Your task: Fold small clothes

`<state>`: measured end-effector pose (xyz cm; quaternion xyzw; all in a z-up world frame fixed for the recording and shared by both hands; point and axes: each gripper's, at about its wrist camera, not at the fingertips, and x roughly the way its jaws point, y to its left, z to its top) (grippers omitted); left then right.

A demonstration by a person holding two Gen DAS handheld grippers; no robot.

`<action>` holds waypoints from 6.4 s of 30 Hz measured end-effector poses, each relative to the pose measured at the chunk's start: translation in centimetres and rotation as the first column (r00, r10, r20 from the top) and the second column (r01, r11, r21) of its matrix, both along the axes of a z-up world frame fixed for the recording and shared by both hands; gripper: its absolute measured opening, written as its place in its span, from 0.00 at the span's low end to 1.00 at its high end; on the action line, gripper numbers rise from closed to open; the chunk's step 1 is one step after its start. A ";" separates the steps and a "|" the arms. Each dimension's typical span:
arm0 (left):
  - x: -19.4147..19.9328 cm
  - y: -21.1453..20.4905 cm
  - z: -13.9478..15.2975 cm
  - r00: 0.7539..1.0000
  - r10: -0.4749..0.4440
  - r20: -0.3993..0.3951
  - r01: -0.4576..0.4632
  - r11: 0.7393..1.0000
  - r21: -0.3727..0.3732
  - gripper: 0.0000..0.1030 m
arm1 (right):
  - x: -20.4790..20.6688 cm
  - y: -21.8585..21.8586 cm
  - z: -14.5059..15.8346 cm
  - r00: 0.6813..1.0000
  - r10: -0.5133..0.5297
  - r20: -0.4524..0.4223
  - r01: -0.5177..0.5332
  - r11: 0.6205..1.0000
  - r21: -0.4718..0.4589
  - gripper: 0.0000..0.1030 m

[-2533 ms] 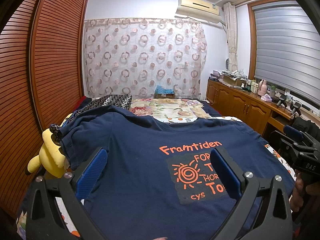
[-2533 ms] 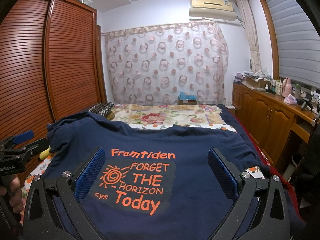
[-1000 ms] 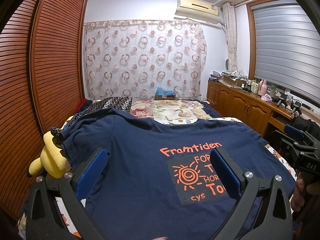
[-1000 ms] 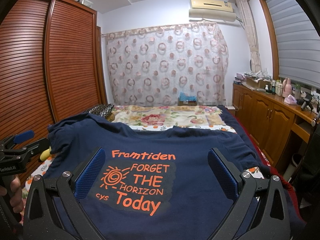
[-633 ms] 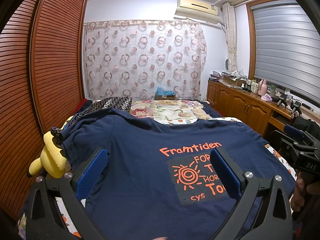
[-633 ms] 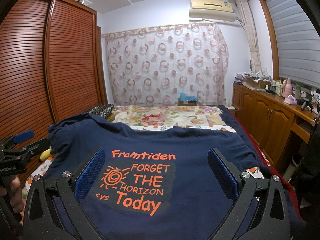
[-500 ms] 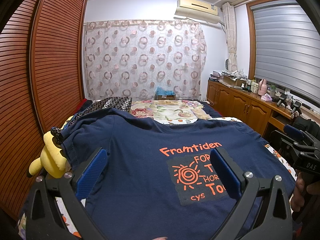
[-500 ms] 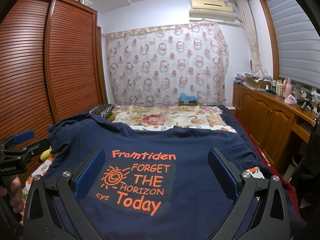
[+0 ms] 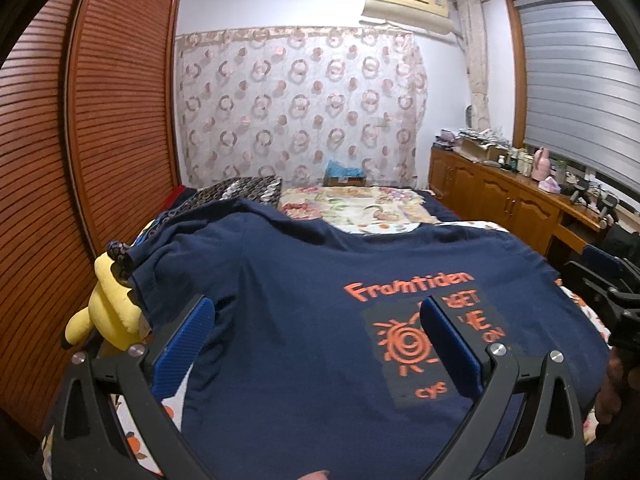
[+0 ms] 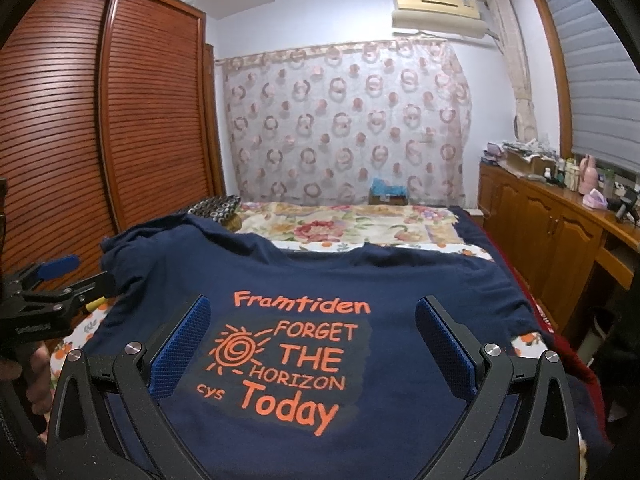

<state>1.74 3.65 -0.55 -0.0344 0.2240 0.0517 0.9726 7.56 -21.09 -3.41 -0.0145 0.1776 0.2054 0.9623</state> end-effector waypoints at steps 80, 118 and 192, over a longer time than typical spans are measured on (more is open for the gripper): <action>15.2 0.3 2.9 0.861 -0.429 -0.275 0.450 0.893 0.015 0.44 | 12.0 4.8 -4.7 0.957 0.172 -0.233 -0.195 0.978 -0.078 0.85; 9.7 7.3 -9.7 0.880 -0.254 -0.400 0.260 0.965 -0.040 0.60 | 12.0 14.8 -8.1 0.768 0.481 -0.423 -0.539 0.842 -0.023 0.29; 10.5 -6.7 -3.1 0.891 -0.440 -0.109 0.431 0.897 -0.102 0.75 | 21.6 -23.4 -9.7 0.829 -0.145 -0.540 0.161 0.987 -0.018 0.30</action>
